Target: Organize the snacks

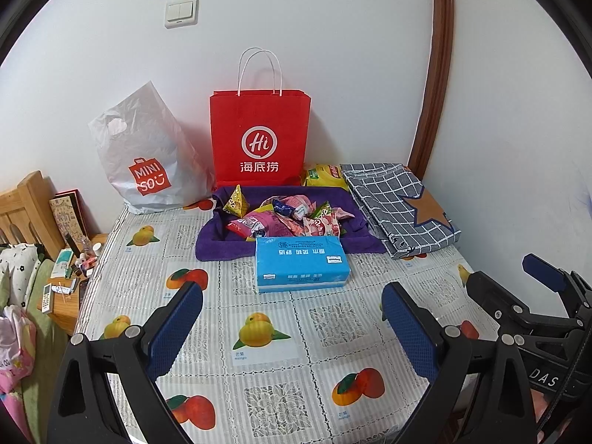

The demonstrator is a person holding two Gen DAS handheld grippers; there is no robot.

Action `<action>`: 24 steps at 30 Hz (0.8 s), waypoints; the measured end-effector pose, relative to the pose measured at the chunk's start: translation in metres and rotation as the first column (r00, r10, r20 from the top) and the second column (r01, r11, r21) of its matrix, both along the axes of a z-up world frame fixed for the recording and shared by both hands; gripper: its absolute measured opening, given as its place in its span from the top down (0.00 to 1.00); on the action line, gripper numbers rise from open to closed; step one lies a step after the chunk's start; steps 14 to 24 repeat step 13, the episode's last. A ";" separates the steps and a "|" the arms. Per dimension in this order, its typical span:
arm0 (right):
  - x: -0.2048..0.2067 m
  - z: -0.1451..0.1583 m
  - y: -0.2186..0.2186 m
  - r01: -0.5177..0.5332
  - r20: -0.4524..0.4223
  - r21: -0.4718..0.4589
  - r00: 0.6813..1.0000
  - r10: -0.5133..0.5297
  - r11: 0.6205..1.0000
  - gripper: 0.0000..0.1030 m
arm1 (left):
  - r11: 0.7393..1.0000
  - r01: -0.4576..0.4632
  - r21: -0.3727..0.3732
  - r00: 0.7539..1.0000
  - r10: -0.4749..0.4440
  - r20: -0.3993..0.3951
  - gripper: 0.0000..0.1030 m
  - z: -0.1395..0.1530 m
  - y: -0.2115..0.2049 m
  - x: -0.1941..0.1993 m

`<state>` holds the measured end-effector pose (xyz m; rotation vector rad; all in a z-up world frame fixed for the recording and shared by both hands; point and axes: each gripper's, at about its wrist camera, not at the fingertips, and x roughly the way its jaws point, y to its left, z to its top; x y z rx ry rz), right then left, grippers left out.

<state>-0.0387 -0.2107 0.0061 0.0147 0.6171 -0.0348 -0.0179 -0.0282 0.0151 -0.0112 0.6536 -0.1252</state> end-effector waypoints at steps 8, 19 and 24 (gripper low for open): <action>-0.002 0.001 0.000 0.000 0.004 0.002 1.000 0.000 1.000 0.02 | 1.000 -0.001 0.000 1.000 0.001 0.002 0.05 0.001 -0.001 -0.001; -0.003 0.002 0.001 -0.004 0.009 0.000 1.000 0.004 1.000 0.01 | 1.000 -0.016 0.005 1.000 0.015 0.004 0.05 0.002 -0.001 -0.001; -0.003 0.002 0.001 -0.004 0.009 0.000 1.000 0.004 1.000 0.01 | 1.000 -0.016 0.005 1.000 0.015 0.004 0.05 0.002 -0.001 -0.001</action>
